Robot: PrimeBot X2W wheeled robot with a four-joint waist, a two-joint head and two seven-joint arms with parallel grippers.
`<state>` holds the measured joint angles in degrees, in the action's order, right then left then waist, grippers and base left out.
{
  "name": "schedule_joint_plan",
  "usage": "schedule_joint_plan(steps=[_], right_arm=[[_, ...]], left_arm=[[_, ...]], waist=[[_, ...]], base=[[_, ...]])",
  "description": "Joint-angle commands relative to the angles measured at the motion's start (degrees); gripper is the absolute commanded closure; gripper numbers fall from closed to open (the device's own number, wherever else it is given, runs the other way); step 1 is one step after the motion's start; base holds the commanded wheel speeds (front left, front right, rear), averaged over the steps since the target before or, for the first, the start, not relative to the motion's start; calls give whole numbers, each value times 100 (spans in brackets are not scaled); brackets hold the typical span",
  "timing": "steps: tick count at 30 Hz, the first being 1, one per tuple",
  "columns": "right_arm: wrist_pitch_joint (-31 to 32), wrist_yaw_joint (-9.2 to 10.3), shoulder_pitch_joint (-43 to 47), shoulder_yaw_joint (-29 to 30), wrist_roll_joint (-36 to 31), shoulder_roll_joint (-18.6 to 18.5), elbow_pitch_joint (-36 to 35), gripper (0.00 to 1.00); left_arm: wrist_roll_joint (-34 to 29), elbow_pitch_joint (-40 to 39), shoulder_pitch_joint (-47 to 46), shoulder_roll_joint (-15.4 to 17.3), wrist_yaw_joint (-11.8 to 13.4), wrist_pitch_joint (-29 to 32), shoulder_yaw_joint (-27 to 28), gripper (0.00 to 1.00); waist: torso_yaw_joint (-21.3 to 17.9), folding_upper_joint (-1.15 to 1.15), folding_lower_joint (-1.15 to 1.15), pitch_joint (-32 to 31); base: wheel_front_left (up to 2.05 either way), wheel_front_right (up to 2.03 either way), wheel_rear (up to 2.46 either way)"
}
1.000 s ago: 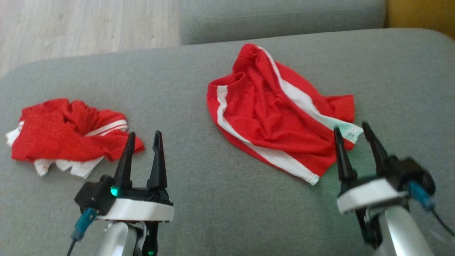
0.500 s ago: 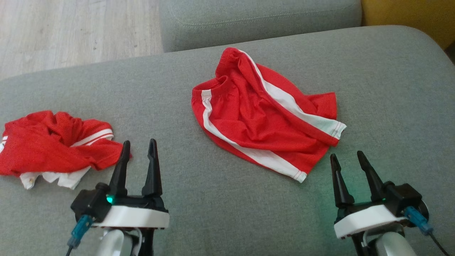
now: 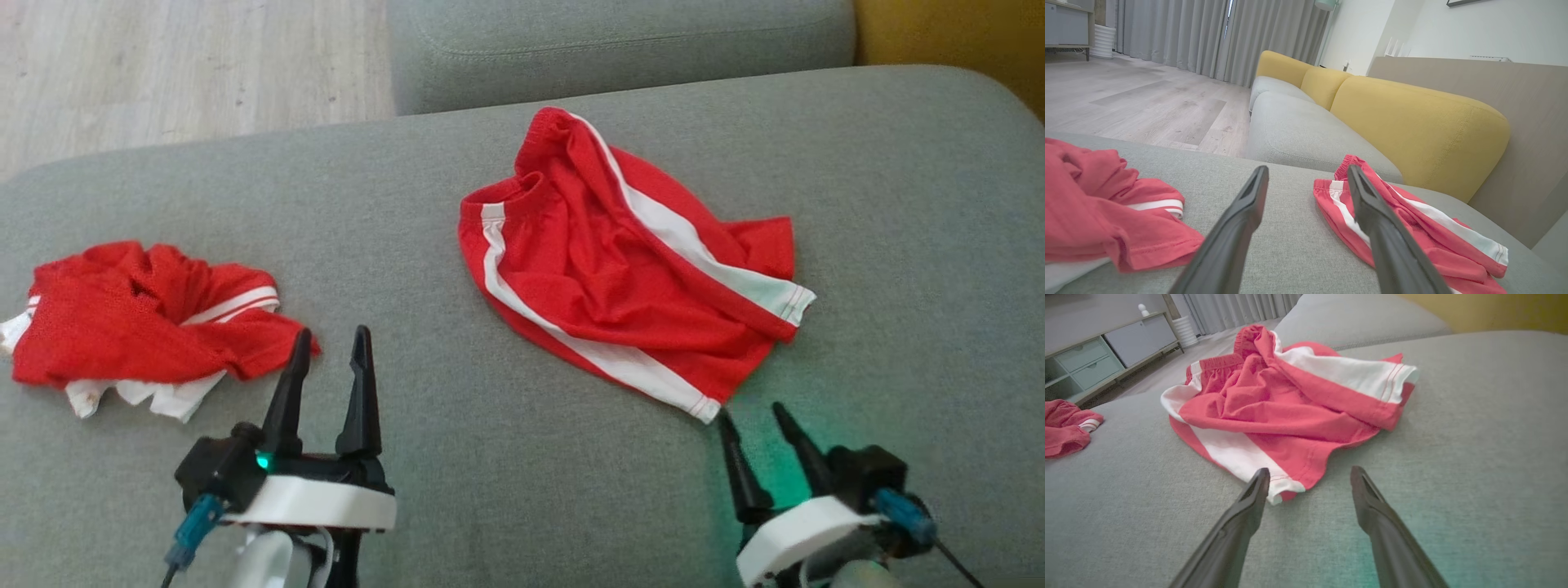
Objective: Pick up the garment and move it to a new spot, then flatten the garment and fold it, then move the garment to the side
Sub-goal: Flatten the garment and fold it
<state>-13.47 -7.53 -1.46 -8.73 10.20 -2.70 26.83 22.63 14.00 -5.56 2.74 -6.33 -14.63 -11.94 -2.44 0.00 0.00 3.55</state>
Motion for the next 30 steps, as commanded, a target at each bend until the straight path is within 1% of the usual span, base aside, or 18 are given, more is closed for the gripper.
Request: schedule_joint_plan(steps=[1, 7, 14, 21, 30], right_arm=[[91, 4, -313, -254, 138, -18, -22, 0], [337, 4, -499, -650, 625, -18, 366, 0], [387, 4, -695, -964, 1004, -18, 647, 0], [173, 4, -817, -1005, 1041, -18, 771, 0], [-14, 4, -927, -859, 1028, -18, 838, 0]], left_arm=[[-50, -173, -214, 14, -27, -37, 112, 0], [-56, -178, -244, 14, -21, -37, 74, 0], [-60, -156, -280, 14, -23, -37, 62, 0], [-51, -138, -271, 14, -19, -37, 50, 0], [-46, -161, -262, 14, 0, -37, 51, 0]], waist=[[47, 0, 0, 3], [197, 0, 0, 91], [332, 0, 0, 163], [375, 0, 0, 151], [364, 0, 0, 152]], base=[[0, 0, 0], [0, 0, 0], [0, 0, 0], [0, 0, 0], [0, 0, 0]])
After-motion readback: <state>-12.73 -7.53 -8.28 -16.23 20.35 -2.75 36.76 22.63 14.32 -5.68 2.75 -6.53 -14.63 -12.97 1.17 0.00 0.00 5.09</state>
